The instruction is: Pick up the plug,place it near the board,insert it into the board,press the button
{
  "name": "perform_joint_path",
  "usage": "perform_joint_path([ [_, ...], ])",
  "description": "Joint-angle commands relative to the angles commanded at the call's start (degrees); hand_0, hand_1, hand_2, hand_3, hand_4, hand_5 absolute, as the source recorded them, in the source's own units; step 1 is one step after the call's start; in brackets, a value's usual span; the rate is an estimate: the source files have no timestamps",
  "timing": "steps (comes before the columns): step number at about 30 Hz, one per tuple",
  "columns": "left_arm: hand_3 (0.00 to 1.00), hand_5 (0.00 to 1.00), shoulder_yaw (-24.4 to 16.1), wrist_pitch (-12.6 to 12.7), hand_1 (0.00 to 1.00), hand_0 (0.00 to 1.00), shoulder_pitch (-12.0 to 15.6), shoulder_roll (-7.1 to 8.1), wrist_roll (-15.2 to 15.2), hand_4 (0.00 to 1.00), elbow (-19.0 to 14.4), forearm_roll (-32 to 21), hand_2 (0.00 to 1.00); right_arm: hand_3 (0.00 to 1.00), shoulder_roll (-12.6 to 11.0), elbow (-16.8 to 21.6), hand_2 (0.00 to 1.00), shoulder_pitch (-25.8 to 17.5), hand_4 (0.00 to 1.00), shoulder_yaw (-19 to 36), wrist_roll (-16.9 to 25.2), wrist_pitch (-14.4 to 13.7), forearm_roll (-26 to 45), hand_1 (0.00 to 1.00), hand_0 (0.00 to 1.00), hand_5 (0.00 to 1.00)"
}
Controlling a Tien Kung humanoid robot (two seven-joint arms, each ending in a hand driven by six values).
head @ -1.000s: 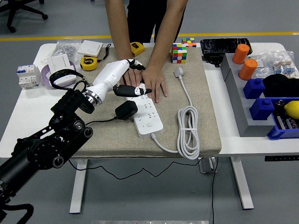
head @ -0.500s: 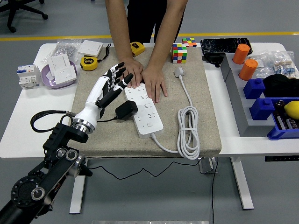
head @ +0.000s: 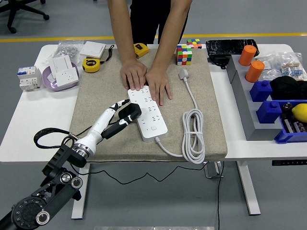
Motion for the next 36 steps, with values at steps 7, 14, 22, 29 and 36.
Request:
perform_joint_path([
  [7, 0.927, 0.998, 2.43, -0.09, 0.998, 0.998, -1.57, 0.69, 0.29, 0.998, 1.15, 4.83, 0.974, 0.839, 0.06, 0.0, 0.838, 0.24, 0.998, -0.06, 0.06, -0.04, 0.19, 0.891, 0.947, 0.95],
  [14, 0.919, 0.998, 3.87, -0.35, 0.998, 0.998, -3.26, 0.81, 0.52, 0.998, 2.36, 6.73, 0.971, 0.838, 0.05, 0.0, 0.837, 0.35, 0.998, -0.13, 0.06, -0.05, 0.23, 0.891, 0.947, 0.95],
  [22, 0.914, 0.998, 5.65, -0.54, 0.998, 0.998, -5.11, 0.7, 0.76, 0.998, 3.12, 7.34, 0.966, 0.839, 0.08, 0.0, 0.836, 0.4, 0.998, -0.13, 0.02, -0.05, 0.21, 0.891, 0.947, 0.949],
  [29, 0.912, 0.998, 8.16, -0.85, 0.998, 0.998, -7.54, 1.11, 1.4, 0.998, 4.06, 8.15, 0.961, 0.838, 0.07, 0.0, 0.836, 0.55, 0.998, -0.12, -0.05, -0.07, 0.15, 0.891, 0.947, 0.949],
  [36, 0.909, 0.998, 10.29, -1.28, 0.998, 0.998, -10.31, 1.54, 2.11, 0.998, 5.25, 9.68, 0.956, 0.838, 0.03, 0.0, 0.836, 0.72, 0.998, -0.36, -0.04, -0.09, 0.28, 0.891, 0.946, 0.949],
])
